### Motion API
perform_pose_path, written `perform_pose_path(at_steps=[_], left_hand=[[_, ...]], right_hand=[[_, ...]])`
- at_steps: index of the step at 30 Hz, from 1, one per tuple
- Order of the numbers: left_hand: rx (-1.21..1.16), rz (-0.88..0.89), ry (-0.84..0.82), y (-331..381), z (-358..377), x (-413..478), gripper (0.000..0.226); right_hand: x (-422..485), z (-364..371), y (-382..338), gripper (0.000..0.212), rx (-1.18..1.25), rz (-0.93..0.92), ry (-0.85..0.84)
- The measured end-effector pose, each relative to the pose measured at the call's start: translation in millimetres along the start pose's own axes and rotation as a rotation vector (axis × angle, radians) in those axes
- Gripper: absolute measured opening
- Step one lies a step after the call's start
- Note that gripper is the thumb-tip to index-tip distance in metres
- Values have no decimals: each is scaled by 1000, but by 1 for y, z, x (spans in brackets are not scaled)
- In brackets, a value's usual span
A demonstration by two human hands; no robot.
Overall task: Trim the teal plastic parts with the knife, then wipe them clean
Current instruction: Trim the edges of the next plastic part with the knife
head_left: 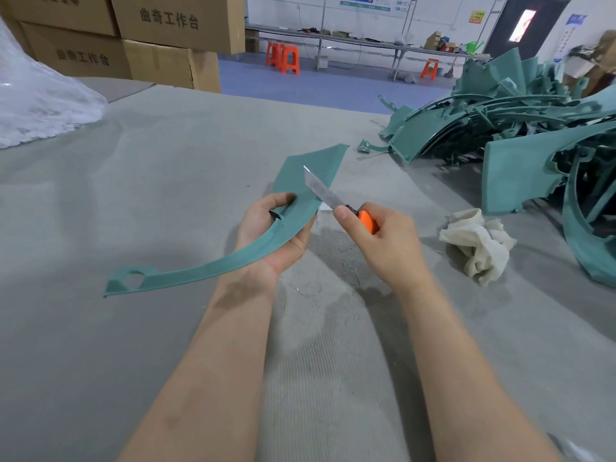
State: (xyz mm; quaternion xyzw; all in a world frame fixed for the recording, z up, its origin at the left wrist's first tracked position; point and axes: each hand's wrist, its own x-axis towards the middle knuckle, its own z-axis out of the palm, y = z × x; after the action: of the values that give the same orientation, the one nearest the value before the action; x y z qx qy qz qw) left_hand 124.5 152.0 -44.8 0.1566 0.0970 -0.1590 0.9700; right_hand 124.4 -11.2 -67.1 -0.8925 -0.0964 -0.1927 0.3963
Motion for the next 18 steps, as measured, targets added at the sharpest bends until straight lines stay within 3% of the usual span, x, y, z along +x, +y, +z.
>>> perform_pose_path(at_steps=[18], left_hand=[[103, -45, 17, 2, -2, 0, 17]], right_hand=[[5, -7, 6, 62, -12, 101, 201]])
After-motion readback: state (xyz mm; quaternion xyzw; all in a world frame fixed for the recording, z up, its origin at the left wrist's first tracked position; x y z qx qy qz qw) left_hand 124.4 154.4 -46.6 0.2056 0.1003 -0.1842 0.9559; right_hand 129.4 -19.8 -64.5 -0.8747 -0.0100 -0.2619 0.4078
